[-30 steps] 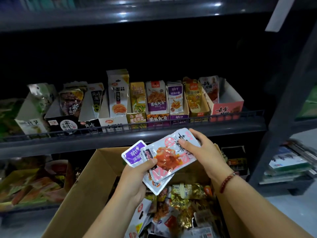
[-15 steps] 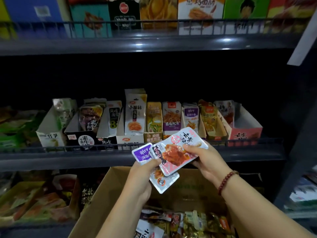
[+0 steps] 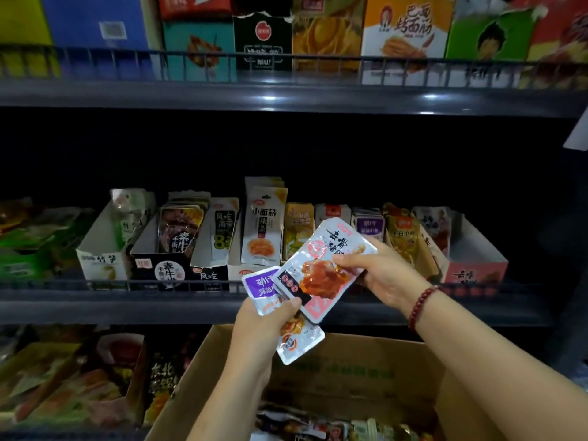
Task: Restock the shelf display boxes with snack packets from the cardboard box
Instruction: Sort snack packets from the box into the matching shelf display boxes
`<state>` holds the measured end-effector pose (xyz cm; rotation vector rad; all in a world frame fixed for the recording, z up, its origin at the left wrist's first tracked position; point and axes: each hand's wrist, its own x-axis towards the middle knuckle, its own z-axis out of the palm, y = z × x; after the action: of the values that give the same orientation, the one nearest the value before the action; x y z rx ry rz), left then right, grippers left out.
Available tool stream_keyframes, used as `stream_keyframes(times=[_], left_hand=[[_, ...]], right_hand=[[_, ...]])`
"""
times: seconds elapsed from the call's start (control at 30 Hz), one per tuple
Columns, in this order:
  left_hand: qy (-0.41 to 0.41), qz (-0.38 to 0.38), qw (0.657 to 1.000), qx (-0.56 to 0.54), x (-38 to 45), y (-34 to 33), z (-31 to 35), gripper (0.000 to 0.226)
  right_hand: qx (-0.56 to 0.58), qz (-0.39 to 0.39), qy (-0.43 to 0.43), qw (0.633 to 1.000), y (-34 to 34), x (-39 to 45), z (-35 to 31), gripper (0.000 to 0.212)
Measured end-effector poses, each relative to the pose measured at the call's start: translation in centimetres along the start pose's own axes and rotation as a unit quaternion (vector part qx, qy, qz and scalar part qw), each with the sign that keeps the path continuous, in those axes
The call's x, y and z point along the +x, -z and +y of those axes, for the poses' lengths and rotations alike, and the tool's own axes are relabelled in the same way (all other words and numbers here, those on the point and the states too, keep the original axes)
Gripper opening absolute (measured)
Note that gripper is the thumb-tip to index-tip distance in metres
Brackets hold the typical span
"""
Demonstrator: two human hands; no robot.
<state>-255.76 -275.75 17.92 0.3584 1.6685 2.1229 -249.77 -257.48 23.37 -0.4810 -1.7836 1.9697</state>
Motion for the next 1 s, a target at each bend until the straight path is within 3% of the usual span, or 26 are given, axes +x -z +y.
stream_keyframes(times=[0.2, 0.37, 0.43, 0.57, 0.77, 0.87, 1.0], left_hand=[[0.018, -0.021, 0.999, 0.040, -0.6, -2.8, -0.1, 0.016], [0.033, -0.021, 0.999, 0.037, 0.8, -7.3, -0.8, 0.014], [0.026, -0.023, 0.998, 0.046, 1.7, -9.3, -1.4, 0.016], [0.025, -0.041, 0.997, 0.053, 3.0, -13.7, -2.4, 0.016], [0.020, -0.056, 0.997, 0.043, 3.9, -19.5, -3.3, 0.013], [0.006, -0.057, 0.997, 0.049, 4.4, -21.5, -3.4, 0.016], [-0.010, -0.063, 0.995, 0.073, 5.3, -23.0, -3.9, 0.018]], right_hand=[[-0.115, 0.005, 0.060, 0.992, 4.6, -0.1, -3.7, 0.040], [-0.264, 0.091, 0.105, 0.954, 10.7, 0.1, -6.4, 0.044], [-0.268, 0.127, 0.114, 0.948, 13.8, 0.6, -7.5, 0.047], [-0.281, 0.164, 0.123, 0.938, 19.1, 1.9, -9.1, 0.032], [-0.356, 0.213, 0.142, 0.899, 22.8, 4.8, -9.0, 0.032], [-0.404, 0.219, 0.133, 0.878, 24.2, 6.3, -8.4, 0.031], [-0.403, 0.196, 0.075, 0.891, 25.7, 8.4, -6.5, 0.031]])
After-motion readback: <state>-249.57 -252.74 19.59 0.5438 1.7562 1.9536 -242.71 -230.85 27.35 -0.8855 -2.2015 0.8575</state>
